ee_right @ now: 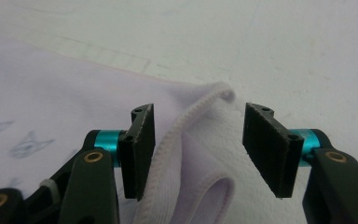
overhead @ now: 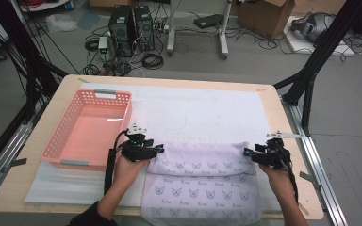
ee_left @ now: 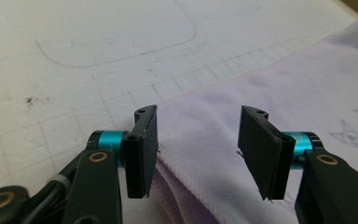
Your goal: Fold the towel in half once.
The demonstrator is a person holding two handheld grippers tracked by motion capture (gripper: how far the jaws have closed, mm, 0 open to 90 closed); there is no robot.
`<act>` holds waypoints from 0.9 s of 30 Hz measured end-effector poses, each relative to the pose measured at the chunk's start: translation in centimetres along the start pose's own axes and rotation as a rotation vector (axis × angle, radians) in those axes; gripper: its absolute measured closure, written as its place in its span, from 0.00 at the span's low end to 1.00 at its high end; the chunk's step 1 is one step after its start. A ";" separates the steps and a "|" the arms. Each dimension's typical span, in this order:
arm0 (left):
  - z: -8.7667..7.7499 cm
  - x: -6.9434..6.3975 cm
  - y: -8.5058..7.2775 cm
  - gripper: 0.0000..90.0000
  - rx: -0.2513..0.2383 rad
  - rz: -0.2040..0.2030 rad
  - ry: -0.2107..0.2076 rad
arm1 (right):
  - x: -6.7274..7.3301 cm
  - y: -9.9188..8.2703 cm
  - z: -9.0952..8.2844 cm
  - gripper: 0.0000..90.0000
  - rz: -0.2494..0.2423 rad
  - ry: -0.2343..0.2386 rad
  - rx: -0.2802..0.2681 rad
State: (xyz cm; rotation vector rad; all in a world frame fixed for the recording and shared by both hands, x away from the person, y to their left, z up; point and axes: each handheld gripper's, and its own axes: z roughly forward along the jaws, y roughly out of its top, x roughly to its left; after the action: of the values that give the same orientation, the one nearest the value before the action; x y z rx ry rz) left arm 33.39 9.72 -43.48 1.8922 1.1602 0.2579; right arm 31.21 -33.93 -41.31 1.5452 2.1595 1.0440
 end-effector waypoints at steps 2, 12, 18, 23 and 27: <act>0.6 0.4 -0.1 0.55 0.024 -0.012 0.018 | -0.3 0.2 1.0 0.55 -0.009 -0.001 0.041; -0.1 0.3 -0.1 0.93 -0.047 0.040 0.046 | -0.7 -0.1 0.6 0.96 -0.104 0.002 0.011; -2.2 -0.5 -0.6 0.93 -0.114 0.085 0.011 | -0.5 -1.3 -1.2 0.96 -0.097 0.044 -0.045; -4.6 -1.0 -1.5 0.93 -0.165 0.098 -0.028 | 0.1 -2.4 -3.1 0.96 -0.104 0.078 -0.086; -6.5 -1.9 -2.0 0.93 -0.193 0.124 -0.061 | 0.9 -3.1 -4.6 0.96 -0.133 0.094 -0.110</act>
State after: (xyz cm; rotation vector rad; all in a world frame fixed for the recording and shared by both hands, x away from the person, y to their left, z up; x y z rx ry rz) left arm 27.44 12.27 -40.65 1.7909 0.9443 0.3640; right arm 25.88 -35.39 -40.07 1.3094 2.1924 1.1899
